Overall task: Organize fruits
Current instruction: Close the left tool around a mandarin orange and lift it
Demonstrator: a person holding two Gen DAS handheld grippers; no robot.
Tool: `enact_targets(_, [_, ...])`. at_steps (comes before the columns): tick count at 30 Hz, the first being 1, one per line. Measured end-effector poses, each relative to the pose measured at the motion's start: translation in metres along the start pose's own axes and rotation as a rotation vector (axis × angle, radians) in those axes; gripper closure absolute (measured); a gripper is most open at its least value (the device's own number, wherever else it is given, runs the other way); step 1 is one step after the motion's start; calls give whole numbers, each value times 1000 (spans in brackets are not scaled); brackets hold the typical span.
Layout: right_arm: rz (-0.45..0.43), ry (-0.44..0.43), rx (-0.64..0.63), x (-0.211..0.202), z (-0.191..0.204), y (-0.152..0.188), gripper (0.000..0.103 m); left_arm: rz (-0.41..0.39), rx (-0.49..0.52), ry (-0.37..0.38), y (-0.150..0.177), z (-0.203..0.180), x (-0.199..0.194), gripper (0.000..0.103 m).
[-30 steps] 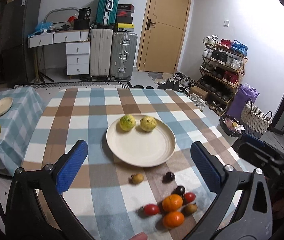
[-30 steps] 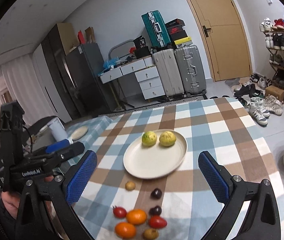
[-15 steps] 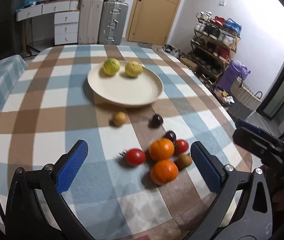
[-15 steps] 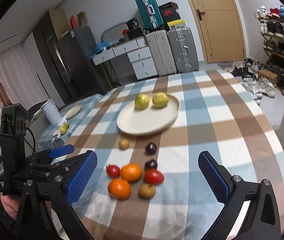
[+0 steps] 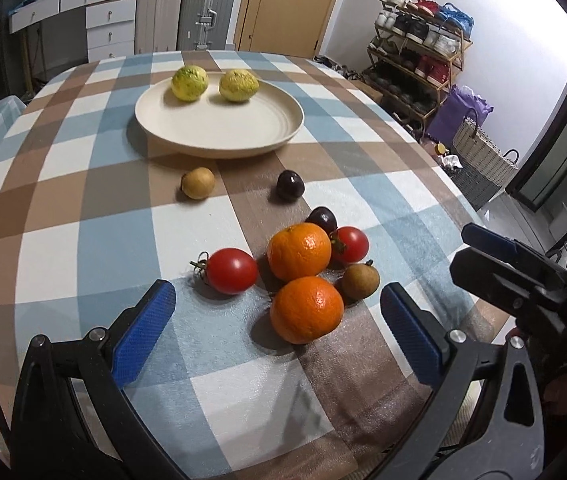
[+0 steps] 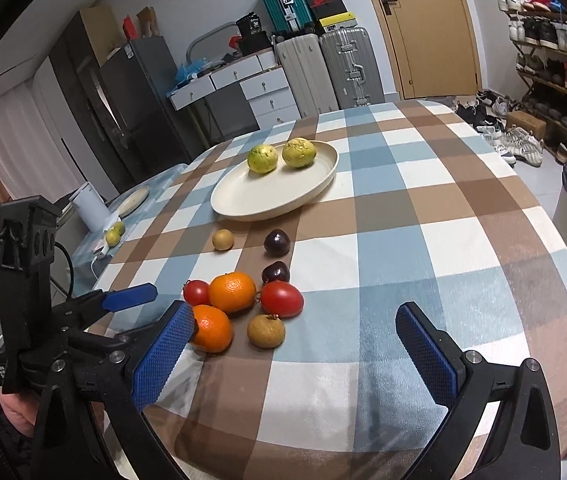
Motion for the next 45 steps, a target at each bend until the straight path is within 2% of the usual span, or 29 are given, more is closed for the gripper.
enact_targets(5, [4, -15, 5, 2, -1, 4, 0, 15, -1, 9, 2, -1, 9, 1])
enact_targets(8, [13, -20, 8, 5, -2, 8, 0, 22, 7, 14, 4, -3, 13, 6])
enact_targets(16, [32, -27, 27, 11, -8, 12, 0, 30, 3, 61, 5, -6, 17, 37])
enact_targets(19, [33, -27, 29, 11, -8, 12, 0, 33, 9, 74, 6, -8, 17, 47])
enact_targets(23, [37, -30, 30, 12, -8, 13, 0, 43, 11, 90, 8, -10, 17, 55])
enact_targets(25, [36, -29, 24, 12, -6, 13, 0, 52, 16, 99, 11, -11, 18, 64])
enact_targets(36, [38, -29, 22, 12, -5, 13, 0, 38, 9, 122, 11, -8, 12, 65])
enact_targets(45, [48, -33, 14, 15, -2, 12, 0, -28, -5, 141, 2, 6, -11, 65])
Point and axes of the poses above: each gripper's, at about its wrist camera, not at the fingertips, and x roughly the way its jaws point, z to its left, y to its underside, the point moved 8 cm from there along x, roughly the way its jaws point, and after that the axes turned 5 degrees about y, right-handed, at the moved point
